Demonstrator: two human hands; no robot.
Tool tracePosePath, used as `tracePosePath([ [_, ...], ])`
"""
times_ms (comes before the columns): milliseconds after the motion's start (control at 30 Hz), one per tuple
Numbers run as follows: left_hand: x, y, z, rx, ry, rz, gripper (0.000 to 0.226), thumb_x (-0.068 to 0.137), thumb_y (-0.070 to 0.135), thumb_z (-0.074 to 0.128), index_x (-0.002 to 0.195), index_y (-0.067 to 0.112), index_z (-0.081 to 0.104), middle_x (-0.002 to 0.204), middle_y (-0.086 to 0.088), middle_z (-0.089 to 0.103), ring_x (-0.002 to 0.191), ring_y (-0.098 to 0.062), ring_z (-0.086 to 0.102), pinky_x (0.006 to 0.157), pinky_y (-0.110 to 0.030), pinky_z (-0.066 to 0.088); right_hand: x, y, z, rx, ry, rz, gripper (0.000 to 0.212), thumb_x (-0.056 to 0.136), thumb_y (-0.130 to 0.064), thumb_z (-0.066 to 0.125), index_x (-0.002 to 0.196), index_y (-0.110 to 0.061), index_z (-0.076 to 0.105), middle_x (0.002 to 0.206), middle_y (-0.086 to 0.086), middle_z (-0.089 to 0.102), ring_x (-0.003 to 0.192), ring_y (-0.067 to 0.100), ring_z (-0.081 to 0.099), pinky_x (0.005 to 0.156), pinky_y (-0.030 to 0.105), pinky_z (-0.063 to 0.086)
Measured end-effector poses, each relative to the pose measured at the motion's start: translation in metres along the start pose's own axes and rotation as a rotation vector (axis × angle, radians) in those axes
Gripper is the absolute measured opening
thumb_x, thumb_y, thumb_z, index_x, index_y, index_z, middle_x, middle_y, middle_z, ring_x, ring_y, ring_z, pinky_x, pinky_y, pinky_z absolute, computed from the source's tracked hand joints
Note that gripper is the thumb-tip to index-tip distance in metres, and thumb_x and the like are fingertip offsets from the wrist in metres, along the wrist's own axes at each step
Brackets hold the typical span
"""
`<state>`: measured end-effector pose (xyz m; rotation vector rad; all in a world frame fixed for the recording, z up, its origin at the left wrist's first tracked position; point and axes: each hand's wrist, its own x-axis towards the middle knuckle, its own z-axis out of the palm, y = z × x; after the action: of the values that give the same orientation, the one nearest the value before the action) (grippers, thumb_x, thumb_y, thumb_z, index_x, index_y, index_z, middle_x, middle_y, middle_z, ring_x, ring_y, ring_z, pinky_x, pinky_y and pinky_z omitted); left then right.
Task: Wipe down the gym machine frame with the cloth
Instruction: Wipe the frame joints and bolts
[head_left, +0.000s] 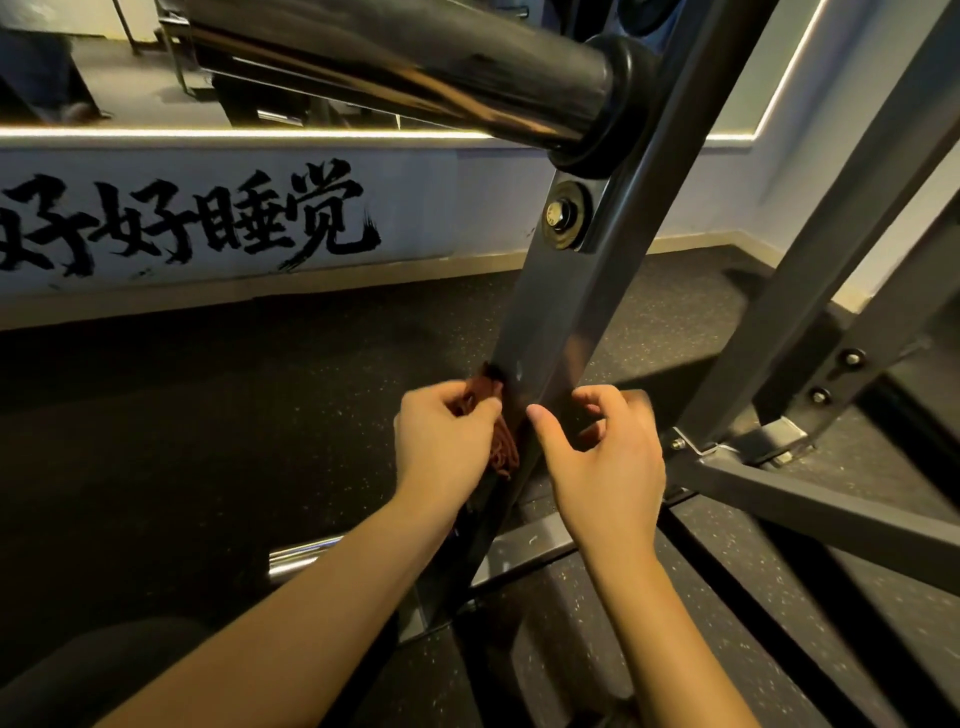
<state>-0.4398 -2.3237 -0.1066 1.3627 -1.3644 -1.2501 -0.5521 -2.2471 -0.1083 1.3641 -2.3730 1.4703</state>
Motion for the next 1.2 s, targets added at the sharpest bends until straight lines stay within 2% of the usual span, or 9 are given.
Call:
tracePosePath([
  [100,-0.004,0.006,0.004,0.015,0.044,0.074,0.012,0.096,0.021,0.068,0.093,0.032,0.072,0.084,0.012,0.073,0.075,0.008,0.068,0.064,-0.012,0.047,0.002,-0.004,-0.001,-0.008,-0.009,0.017,0.041,0.083,-0.061,0.072,0.109,-0.032,0.062,0.106,-0.013,0.051,0.091,0.010,0.058,0.081,0.038,0.056],
  [300,0.004,-0.015,-0.004,0.155,-0.023,-0.344,0.004,0.095,0.017,0.068,0.097,0.020,0.071,0.093,0.001,0.071,0.082,-0.008,0.065,0.059,-0.022,0.042,0.006,-0.007,-0.004,-0.029,-0.026,0.034,0.038,0.082,-0.060,0.073,0.105,-0.032,0.061,0.103,-0.014,0.052,0.082,0.006,0.056,0.083,0.043,0.057],
  [433,-0.006,0.002,-0.004,0.031,-0.026,-0.008,0.018,0.093,0.019,0.072,0.086,0.035,0.070,0.087,0.010,0.073,0.087,-0.004,0.070,0.070,-0.019,0.050,0.007,-0.004,-0.005,-0.023,-0.039,-0.008,0.037,0.083,-0.057,0.074,0.102,-0.028,0.062,0.100,-0.012,0.054,0.080,0.004,0.056,0.079,0.038,0.055],
  [533,-0.015,0.010,-0.002,-0.008,0.004,0.207,0.013,0.095,0.023,0.070,0.104,0.031,0.074,0.094,0.013,0.075,0.091,0.002,0.070,0.081,-0.017,0.055,0.006,-0.001,-0.003,-0.001,-0.029,-0.021,0.038,0.084,-0.055,0.075,0.104,-0.026,0.062,0.101,-0.010,0.055,0.081,0.003,0.055,0.072,0.026,0.048],
  [633,-0.003,-0.013,-0.004,0.095,-0.009,-0.048,0.013,0.096,0.022,0.069,0.106,0.027,0.075,0.092,0.011,0.073,0.087,-0.001,0.069,0.075,-0.018,0.054,0.006,-0.002,-0.002,0.013,-0.035,-0.008,0.037,0.083,-0.054,0.075,0.104,-0.027,0.062,0.100,-0.010,0.056,0.081,0.001,0.055,0.070,0.021,0.047],
  [733,0.000,-0.029,-0.008,0.213,-0.082,-0.269,0.012,0.095,0.022,0.071,0.106,0.023,0.075,0.093,0.007,0.073,0.089,-0.007,0.069,0.071,-0.021,0.053,0.005,-0.003,-0.004,0.010,-0.046,0.011,0.036,0.083,-0.055,0.075,0.104,-0.029,0.061,0.101,-0.011,0.055,0.083,0.005,0.058,0.079,0.034,0.056],
  [933,-0.022,0.016,-0.002,0.045,0.000,0.474,0.017,0.095,0.018,0.069,0.111,0.020,0.074,0.101,0.012,0.070,0.099,0.000,0.067,0.087,-0.015,0.053,0.007,0.000,-0.004,0.041,-0.051,-0.008,0.032,0.085,-0.054,0.071,0.102,-0.027,0.064,0.099,-0.009,0.056,0.086,0.007,0.058,0.072,0.023,0.048],
  [1100,0.005,-0.007,-0.003,0.153,0.028,0.086,0.017,0.097,0.019,0.068,0.111,0.024,0.074,0.094,0.015,0.068,0.094,-0.001,0.067,0.071,-0.012,0.048,0.010,0.001,-0.007,0.012,-0.089,0.021,0.036,0.084,-0.057,0.072,0.105,-0.029,0.067,0.102,-0.009,0.058,0.089,0.009,0.058,0.071,0.023,0.045],
  [1200,-0.002,-0.003,-0.003,0.171,0.028,0.231,0.016,0.096,0.019,0.068,0.109,0.025,0.075,0.098,0.014,0.067,0.094,0.000,0.065,0.071,-0.012,0.047,0.013,-0.001,-0.012,-0.015,-0.128,0.039,0.035,0.083,-0.060,0.071,0.103,-0.033,0.065,0.103,-0.008,0.058,0.093,0.013,0.059,0.076,0.031,0.053],
])
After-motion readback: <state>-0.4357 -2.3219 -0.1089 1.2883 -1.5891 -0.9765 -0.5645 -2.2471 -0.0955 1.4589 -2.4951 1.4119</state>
